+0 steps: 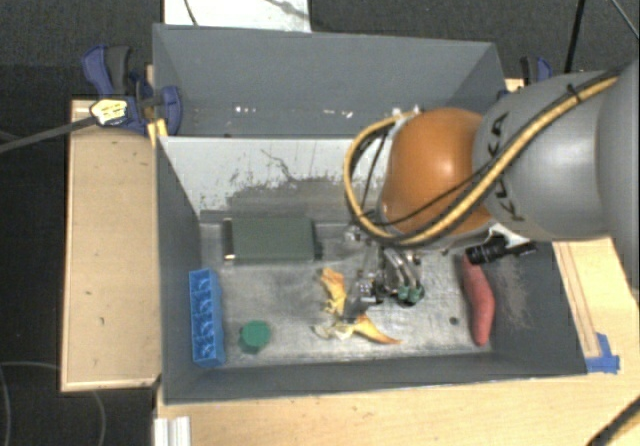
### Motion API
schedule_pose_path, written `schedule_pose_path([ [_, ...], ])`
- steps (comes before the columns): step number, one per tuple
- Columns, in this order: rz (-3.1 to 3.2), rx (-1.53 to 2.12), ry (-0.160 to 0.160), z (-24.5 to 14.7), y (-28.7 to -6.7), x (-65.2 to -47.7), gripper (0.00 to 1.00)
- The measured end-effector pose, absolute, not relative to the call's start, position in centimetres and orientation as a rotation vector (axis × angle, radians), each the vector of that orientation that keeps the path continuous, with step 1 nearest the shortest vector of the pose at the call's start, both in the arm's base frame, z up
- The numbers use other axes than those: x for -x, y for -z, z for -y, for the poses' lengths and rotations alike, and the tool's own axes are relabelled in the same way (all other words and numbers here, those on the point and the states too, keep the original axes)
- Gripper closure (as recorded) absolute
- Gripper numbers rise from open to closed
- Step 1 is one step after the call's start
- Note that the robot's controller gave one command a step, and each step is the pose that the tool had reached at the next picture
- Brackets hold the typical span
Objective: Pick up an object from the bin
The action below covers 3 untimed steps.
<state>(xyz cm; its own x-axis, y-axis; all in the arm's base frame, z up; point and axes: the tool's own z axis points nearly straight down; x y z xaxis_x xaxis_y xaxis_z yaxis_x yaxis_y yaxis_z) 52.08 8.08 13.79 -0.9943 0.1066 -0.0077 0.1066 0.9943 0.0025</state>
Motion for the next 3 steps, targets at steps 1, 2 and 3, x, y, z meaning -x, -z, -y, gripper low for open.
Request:
schedule_pose_path([
  [1, -3.138, -0.117, 0.000, -7.4, -12.3, -51.7, 0.00],
  [2, -3.166, 0.186, 0.001, -6.5, -9.9, -52.4, 1.00],
  [3, -3.166, 0.184, 0.001, -6.5, -9.9, -52.4, 1.00],
])
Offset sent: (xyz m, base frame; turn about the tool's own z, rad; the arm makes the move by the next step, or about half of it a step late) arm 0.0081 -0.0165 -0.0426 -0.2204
